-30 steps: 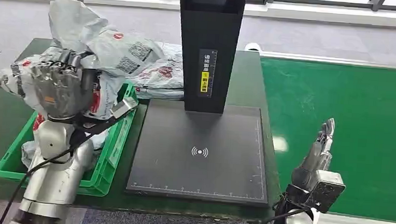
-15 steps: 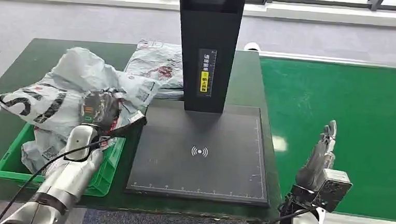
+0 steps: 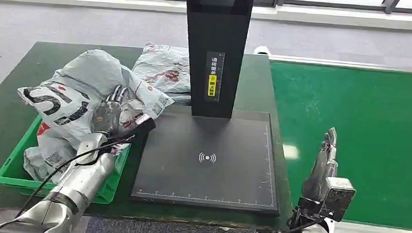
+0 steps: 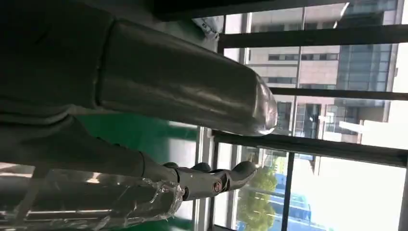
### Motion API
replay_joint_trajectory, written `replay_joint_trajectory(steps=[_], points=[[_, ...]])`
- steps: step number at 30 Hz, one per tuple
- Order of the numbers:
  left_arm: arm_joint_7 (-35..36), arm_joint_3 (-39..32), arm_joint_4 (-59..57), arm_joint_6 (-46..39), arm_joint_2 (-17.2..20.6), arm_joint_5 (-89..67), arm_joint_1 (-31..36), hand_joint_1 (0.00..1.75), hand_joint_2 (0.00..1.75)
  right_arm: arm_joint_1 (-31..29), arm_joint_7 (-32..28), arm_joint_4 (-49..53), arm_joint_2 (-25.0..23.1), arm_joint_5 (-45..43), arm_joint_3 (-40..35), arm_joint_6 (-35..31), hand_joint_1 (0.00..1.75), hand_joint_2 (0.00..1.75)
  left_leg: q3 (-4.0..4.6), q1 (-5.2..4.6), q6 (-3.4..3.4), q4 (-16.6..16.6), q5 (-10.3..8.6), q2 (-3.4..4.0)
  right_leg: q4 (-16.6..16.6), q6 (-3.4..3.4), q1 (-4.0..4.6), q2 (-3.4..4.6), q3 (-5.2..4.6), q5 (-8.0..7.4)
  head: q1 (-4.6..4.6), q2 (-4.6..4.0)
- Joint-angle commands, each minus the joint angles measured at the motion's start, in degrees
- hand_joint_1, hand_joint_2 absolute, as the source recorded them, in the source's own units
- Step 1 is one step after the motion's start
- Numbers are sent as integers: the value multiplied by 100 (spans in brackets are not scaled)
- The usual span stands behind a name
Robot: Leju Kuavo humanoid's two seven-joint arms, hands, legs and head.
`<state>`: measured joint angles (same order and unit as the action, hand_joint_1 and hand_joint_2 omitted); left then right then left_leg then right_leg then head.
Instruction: Moved the parcel from conveyor to table for the left to box.
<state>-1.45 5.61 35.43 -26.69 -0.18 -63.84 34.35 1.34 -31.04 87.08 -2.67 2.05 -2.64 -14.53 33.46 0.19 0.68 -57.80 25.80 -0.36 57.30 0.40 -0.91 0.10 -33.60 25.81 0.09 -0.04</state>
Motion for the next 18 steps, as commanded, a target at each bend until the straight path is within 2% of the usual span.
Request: replay_joint_trajectory(steps=[1,5,11,15,18], points=[[-1767,-1154,1324,-1123,-329,2401,-660,0,175,37,5,-165,-167,-37,110,-24,0,0,0,3,-1,2,0,4,-5,-2,4,2,2,-3,-2,0],[-1756,-1111,1392,-1109,-308,2442,-706,0,175,37,-11,-183,-174,-42,98,-29,0,0,-8,1,0,7,3,13,-8,-2,2,13,5,-2,-2,0],[-2980,-1516,2075,-1331,-589,3687,-833,0,175,-90,-64,-330,-129,-113,94,-86,0,0,-1,2,-1,5,5,12,-9,-1,2,14,1,-1,-2,0],[-3377,-1313,2410,-1331,-639,4307,-999,0,175,-119,-119,-440,-118,-189,47,-66,0,0,3,3,1,5,5,6,-11,-1,3,9,0,-1,0,0],[-3367,-825,2770,-1249,-608,4712,-1235,0,175,-120,-170,-423,-134,-178,-61,-47,0,0,2,4,1,12,4,12,-20,-3,6,12,1,-4,0,0]])
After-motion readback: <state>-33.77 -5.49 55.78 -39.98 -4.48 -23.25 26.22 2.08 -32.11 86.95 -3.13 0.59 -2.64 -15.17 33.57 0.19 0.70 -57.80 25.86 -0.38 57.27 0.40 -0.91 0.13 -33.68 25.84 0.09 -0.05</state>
